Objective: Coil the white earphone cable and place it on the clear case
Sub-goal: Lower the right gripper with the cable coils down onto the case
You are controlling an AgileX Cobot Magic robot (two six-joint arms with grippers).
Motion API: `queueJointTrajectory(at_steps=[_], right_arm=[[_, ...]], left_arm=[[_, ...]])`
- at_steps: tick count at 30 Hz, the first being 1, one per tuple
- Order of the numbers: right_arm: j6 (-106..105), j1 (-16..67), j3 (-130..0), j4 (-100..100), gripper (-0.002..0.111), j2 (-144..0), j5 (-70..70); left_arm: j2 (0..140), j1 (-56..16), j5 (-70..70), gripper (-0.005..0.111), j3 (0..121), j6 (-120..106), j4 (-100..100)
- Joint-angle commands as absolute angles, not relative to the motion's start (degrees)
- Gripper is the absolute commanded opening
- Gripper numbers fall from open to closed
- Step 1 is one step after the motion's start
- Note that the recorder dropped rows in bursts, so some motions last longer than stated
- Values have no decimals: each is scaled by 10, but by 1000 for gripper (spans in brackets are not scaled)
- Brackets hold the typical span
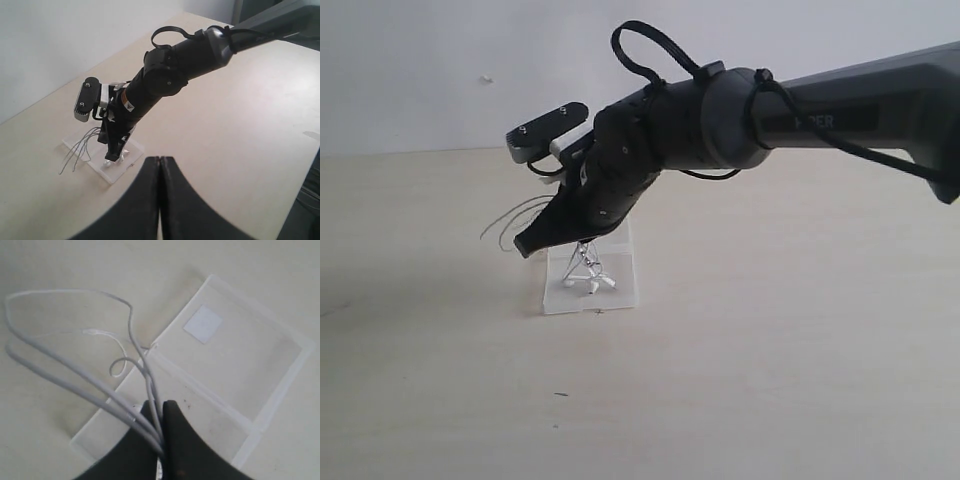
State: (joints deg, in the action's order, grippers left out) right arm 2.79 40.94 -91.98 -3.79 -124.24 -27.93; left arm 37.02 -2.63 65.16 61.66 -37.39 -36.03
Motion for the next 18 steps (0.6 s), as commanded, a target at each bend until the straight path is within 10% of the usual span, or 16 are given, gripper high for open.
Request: queueJointTrajectory(at_steps=[1,18], right_arm=[[33,403,-922,-35,0,-1241,-282],[79,392,-922,-85,0,-1241,-307]], left_arm=[[367,-30,655,0,614,-373,-361],[367,-30,657,0,614,-373,-361]])
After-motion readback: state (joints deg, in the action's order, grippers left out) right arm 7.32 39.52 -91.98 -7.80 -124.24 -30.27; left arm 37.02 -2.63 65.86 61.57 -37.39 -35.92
